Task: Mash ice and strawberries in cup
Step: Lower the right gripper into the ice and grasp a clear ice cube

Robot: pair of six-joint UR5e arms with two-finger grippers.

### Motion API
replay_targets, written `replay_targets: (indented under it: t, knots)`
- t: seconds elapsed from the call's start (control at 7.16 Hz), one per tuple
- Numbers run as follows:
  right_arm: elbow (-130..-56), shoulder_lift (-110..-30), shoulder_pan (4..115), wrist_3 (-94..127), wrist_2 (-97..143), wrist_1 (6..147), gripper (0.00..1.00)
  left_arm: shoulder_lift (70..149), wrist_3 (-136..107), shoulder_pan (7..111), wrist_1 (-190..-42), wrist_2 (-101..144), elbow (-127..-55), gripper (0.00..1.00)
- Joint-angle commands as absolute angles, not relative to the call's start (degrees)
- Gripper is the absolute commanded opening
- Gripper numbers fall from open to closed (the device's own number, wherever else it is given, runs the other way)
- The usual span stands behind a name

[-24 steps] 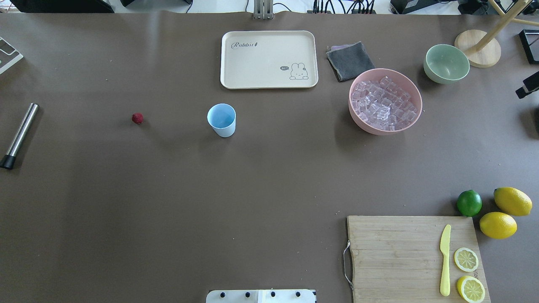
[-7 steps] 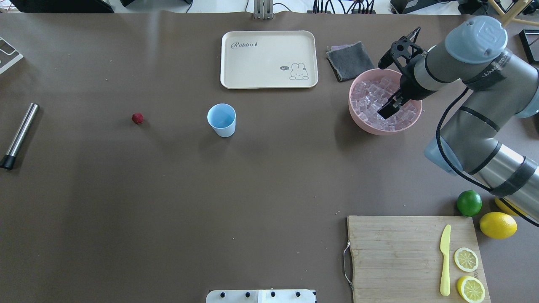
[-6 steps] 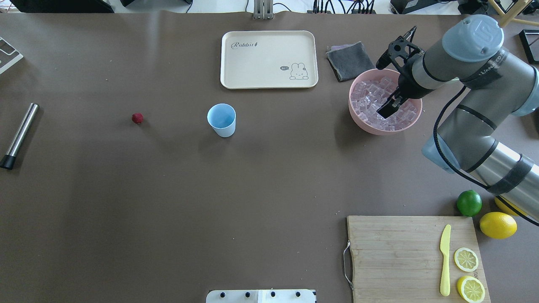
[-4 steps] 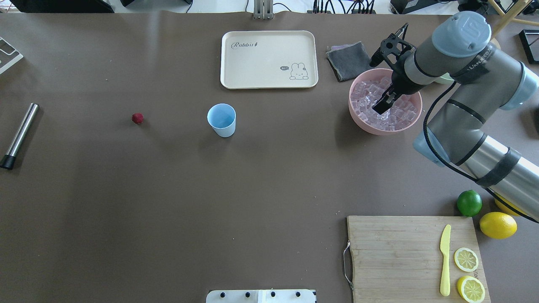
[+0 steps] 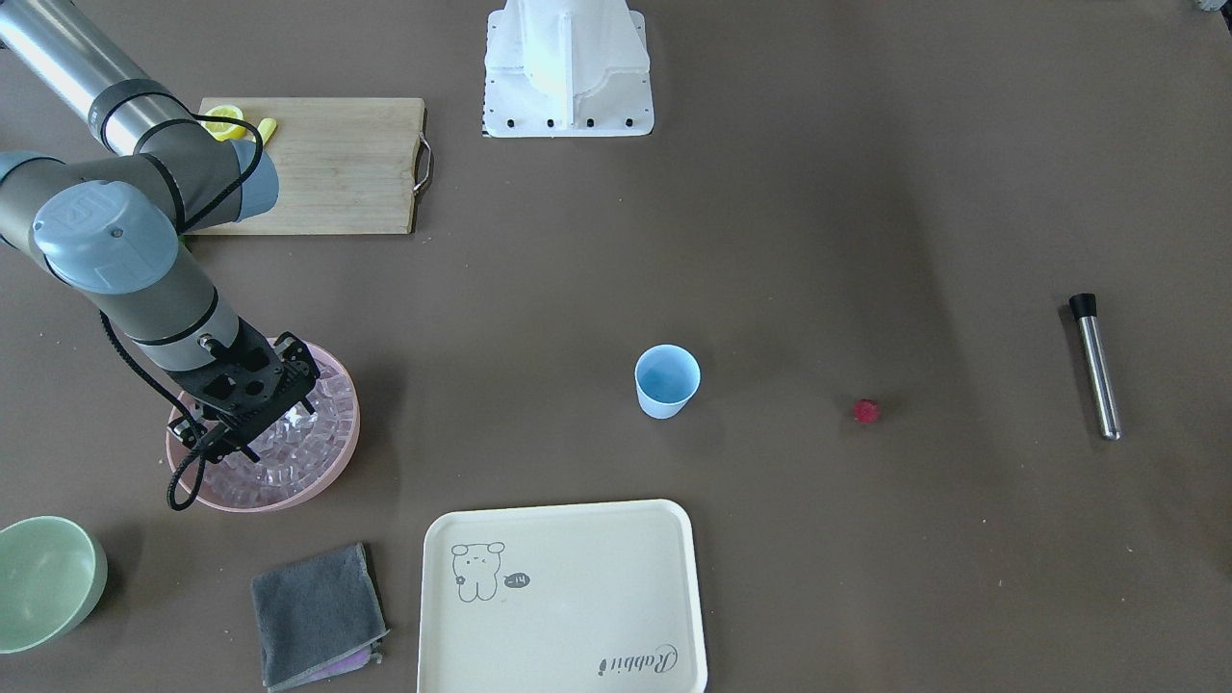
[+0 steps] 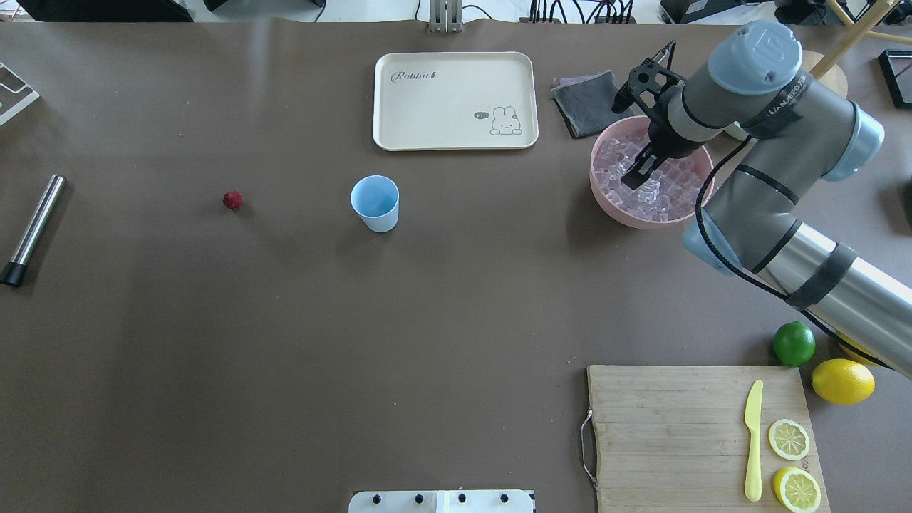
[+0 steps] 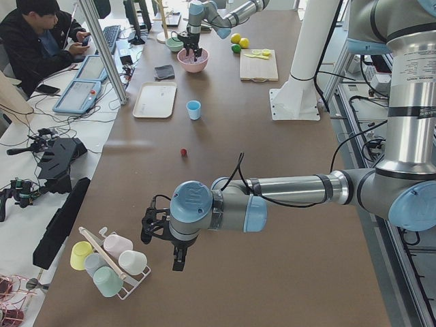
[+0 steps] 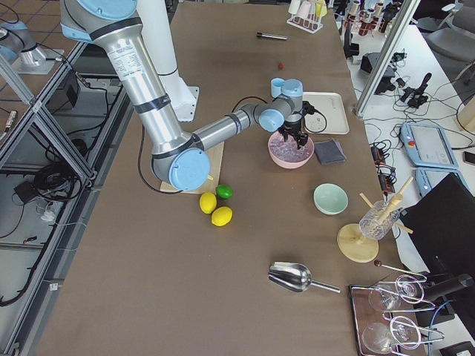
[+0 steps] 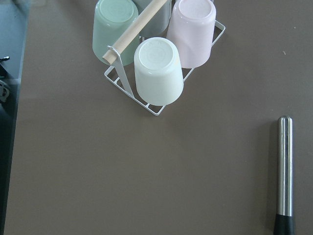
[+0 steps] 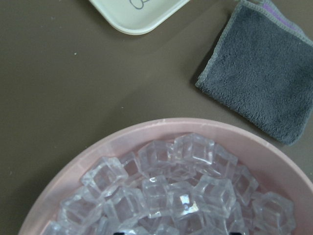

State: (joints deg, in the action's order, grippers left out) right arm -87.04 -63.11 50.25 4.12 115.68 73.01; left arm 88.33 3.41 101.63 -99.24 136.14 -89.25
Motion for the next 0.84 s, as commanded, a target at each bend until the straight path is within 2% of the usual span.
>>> replay_targets:
  t: [0.0,0.7]
  knots:
    - [-86.8,-63.3,49.7,5.4,116.1,73.0,0.71,88.3,3.3,101.9,-99.3,136.1,-89.6,0.99]
    - [-87.0,-63.8,49.7,10.4,116.9,73.1,0.35,88.3,3.0,101.9,-99.1,136.1,-90.7,0.99]
